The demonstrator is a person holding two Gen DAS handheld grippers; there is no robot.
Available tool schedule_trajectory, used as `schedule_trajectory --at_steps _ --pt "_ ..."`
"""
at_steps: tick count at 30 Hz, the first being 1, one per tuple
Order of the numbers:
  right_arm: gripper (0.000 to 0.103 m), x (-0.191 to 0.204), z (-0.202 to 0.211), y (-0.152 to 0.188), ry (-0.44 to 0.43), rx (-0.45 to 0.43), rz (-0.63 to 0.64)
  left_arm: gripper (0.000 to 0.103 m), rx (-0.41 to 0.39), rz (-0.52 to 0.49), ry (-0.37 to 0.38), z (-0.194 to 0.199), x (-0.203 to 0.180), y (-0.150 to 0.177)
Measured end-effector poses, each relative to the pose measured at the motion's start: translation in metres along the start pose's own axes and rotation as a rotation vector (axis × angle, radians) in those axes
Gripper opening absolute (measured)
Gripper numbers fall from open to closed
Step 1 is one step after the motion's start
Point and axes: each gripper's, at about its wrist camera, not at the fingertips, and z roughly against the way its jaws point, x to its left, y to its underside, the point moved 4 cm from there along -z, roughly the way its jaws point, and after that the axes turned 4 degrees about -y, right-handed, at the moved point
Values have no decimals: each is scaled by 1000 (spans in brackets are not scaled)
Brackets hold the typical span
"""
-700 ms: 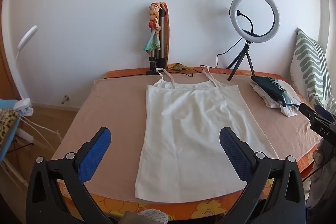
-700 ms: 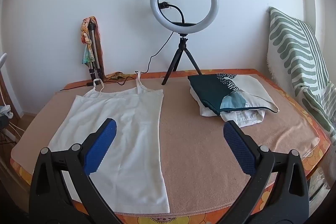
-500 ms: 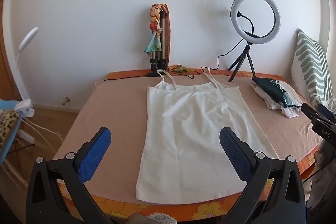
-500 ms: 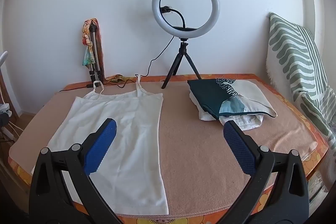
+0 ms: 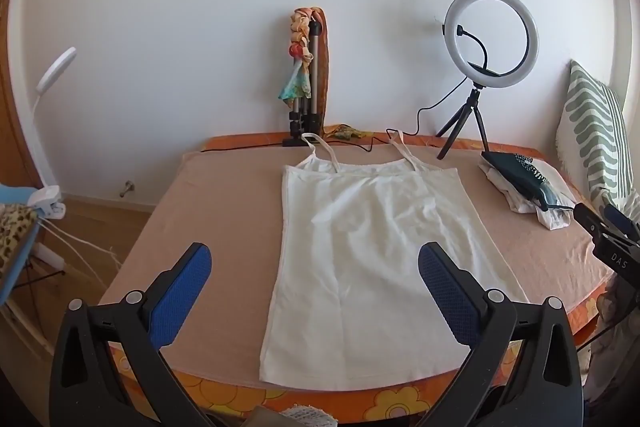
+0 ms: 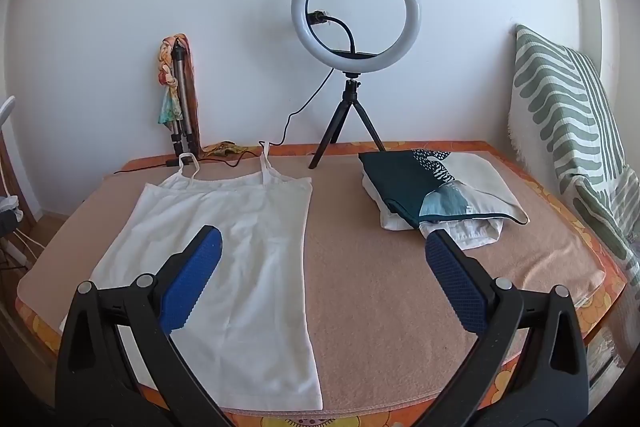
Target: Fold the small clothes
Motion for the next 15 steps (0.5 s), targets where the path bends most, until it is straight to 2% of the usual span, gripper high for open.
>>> schedule_trajectory --at_steps 15 --pt "103 -1 -1 1 -1 2 1 103 -11 6 0 6 0 -5"
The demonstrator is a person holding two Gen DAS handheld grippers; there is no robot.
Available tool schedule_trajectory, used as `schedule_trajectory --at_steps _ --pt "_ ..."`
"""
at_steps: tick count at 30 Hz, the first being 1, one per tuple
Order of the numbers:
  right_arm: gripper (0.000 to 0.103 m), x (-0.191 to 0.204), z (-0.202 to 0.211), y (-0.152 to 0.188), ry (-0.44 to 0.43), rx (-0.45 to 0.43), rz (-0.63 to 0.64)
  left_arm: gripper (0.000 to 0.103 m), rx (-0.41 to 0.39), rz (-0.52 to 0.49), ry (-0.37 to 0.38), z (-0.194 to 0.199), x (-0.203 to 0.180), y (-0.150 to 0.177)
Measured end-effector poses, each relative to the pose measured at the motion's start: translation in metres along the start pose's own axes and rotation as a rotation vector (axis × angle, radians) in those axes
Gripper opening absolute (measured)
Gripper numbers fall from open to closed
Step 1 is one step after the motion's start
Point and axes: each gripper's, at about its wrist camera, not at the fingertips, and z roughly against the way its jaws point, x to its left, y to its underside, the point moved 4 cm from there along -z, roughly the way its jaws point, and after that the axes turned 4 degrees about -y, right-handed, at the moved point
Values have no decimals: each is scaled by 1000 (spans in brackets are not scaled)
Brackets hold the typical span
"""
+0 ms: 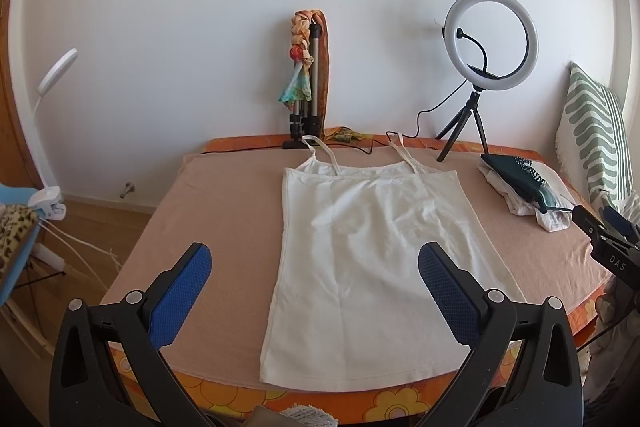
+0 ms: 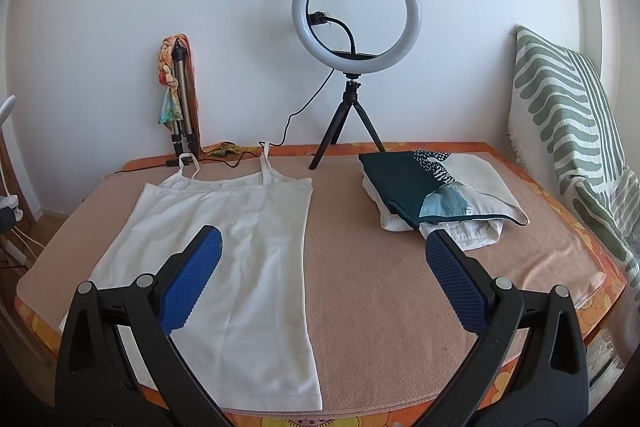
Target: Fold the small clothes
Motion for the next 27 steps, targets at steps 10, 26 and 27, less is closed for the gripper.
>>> schedule_trajectory --at_steps 10,26,27 --pt "103 -1 0 -1 0 2 -2 103 -6 1 5 3 0 0" --pt "103 1 -1 0 -4 2 -2 103 2 0 18 4 1 2" --pt "103 2 -2 0 -3 2 1 103 3 -1 16 4 1 2"
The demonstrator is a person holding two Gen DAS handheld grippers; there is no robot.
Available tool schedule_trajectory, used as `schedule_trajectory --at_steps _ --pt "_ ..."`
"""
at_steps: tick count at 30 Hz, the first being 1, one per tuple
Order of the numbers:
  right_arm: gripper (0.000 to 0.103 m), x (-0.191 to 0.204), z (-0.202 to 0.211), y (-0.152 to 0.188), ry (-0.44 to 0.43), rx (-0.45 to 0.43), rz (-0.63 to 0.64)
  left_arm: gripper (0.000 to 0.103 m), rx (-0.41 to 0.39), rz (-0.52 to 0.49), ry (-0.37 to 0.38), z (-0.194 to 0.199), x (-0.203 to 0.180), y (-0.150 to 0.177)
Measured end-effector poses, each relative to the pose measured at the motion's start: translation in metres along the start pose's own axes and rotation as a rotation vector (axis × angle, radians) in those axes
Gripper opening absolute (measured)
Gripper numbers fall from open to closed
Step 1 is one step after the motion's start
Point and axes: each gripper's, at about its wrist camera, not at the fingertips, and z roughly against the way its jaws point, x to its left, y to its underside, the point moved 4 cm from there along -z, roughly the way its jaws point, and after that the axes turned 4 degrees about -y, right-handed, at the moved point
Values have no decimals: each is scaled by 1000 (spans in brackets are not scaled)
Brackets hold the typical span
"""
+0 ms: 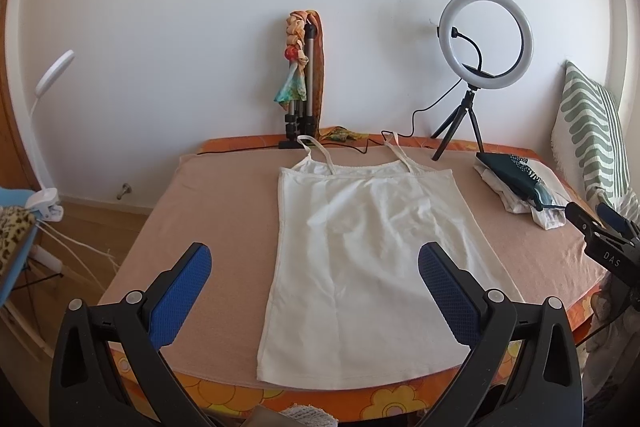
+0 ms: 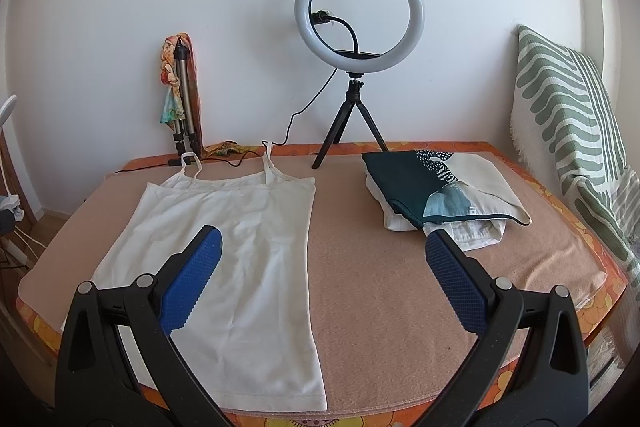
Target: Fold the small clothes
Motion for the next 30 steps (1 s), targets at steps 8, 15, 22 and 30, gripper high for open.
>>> schedule_trajectory --at_steps 8,15,22,30 --pt "103 3 -3 1 -6 11 -2 103 4 8 -2 -1 5 1" --pt "103 10 -4 0 -14 8 9 103 5 6 -8 -1 9 3" --pt "103 21 -6 -1 -24 10 26 103 1 4 -17 1 13 4" --pt "103 30 -9 -2 -41 17 41 103 14 8 -26 -1 20 9"
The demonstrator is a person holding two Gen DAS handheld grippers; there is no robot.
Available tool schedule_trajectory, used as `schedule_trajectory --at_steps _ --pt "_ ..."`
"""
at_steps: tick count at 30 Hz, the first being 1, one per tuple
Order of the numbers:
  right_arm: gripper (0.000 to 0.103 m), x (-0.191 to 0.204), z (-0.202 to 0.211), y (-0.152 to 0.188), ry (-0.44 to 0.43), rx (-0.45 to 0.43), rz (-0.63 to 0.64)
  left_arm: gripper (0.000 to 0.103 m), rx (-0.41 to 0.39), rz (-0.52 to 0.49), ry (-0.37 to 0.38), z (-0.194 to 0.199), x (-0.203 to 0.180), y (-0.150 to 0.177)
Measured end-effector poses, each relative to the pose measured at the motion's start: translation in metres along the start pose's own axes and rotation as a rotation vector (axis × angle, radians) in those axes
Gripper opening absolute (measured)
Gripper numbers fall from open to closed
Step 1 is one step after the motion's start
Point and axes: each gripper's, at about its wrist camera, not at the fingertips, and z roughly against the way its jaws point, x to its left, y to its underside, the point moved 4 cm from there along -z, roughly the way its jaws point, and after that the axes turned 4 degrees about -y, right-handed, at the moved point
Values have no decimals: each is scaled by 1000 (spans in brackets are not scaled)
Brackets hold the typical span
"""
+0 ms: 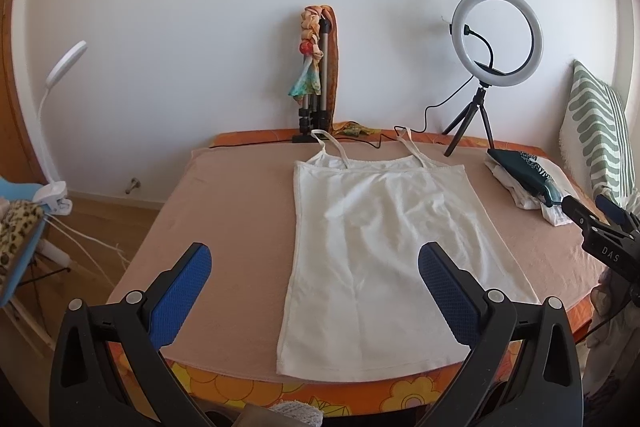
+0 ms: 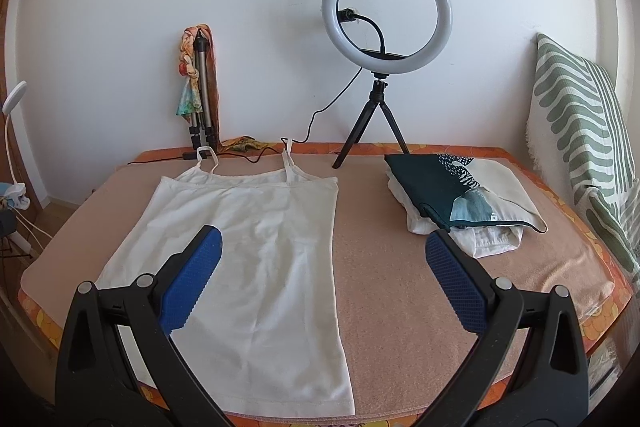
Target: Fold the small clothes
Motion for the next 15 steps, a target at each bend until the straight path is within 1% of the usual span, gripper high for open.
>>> schedule_trajectory --at_steps 3,7,8,10,12,14,15 --pt "103 5 -3 -1 -11 7 4 103 7 5 8 -2 3 2" --pt "102 16 -9 -6 -42 21 23 103 23 26 64 -11 10 11" --pt "98 19 -10 -8 -51 21 21 103 25 37 82 -14 13 14" --pt "92 26 -15 -13 -91 41 23 103 32 61 120 -20 17 23" --pt "90 37 -22 -19 -140 66 36 103 74 66 120 -30 18 32" --pt "89 49 -29 -27 -190 90 39 96 122 81 141 -42 20 42" --pt "88 56 -33 -31 -215 104 38 88 155 89 149 -48 21 48"
